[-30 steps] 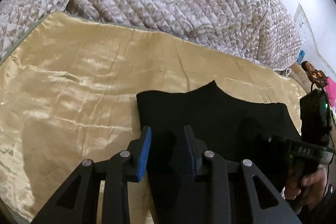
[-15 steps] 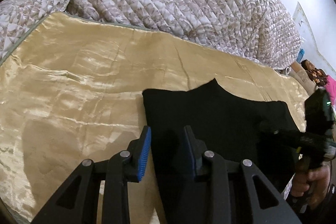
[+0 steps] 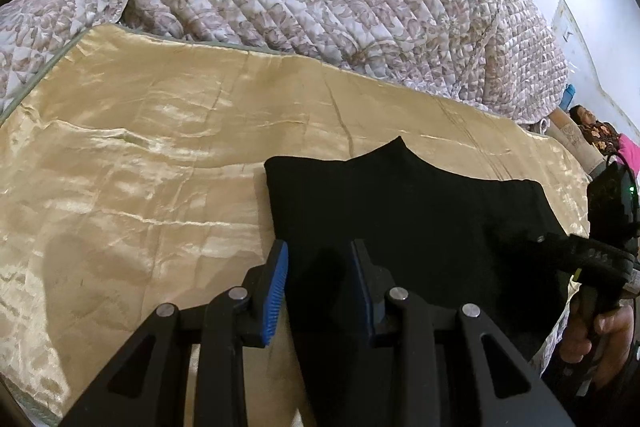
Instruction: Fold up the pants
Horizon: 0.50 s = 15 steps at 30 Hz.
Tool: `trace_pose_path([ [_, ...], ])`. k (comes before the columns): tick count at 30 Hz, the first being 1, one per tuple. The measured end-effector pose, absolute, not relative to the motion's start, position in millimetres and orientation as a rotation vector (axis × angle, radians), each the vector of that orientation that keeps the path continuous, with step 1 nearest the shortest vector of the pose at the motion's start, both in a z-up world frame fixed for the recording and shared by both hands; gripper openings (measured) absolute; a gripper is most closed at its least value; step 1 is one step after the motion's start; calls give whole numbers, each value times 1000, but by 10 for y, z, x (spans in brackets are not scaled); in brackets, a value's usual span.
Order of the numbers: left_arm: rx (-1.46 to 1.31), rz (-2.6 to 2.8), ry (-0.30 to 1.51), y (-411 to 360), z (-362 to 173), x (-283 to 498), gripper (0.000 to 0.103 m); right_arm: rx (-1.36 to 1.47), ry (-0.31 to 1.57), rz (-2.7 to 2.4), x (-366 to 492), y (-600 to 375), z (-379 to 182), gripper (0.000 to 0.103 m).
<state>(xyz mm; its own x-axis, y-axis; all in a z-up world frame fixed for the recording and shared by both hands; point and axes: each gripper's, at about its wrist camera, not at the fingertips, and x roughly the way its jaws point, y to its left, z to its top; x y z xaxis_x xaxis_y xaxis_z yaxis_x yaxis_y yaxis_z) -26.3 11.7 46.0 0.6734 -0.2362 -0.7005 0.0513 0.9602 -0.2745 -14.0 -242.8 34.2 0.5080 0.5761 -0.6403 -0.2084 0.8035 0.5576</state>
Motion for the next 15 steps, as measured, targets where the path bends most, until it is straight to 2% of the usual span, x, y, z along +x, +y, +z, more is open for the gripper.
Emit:
trace_pose_path([
  [1, -241, -166, 821, 113, 457, -272, 34, 455, 912, 479, -159, -2477, 349, 26],
  [2, -241, -173, 822, 117, 459, -273, 34, 466, 909, 473, -170, -2512, 344, 39],
  [11, -143, -210, 821, -158, 383, -471, 34, 373, 986, 561, -472, -2312, 325, 40],
  [13, -135, -202, 820, -182, 386, -469, 34, 329, 989, 561, -507, -2251, 309, 31],
  [14, -142, -201, 820, -181, 395, -467, 34, 313, 996, 556, -501, -2231, 298, 7],
  [15, -146, -201, 819, -185, 407, -467, 35, 316, 1010, 560, -486, -2221, 269, 4],
])
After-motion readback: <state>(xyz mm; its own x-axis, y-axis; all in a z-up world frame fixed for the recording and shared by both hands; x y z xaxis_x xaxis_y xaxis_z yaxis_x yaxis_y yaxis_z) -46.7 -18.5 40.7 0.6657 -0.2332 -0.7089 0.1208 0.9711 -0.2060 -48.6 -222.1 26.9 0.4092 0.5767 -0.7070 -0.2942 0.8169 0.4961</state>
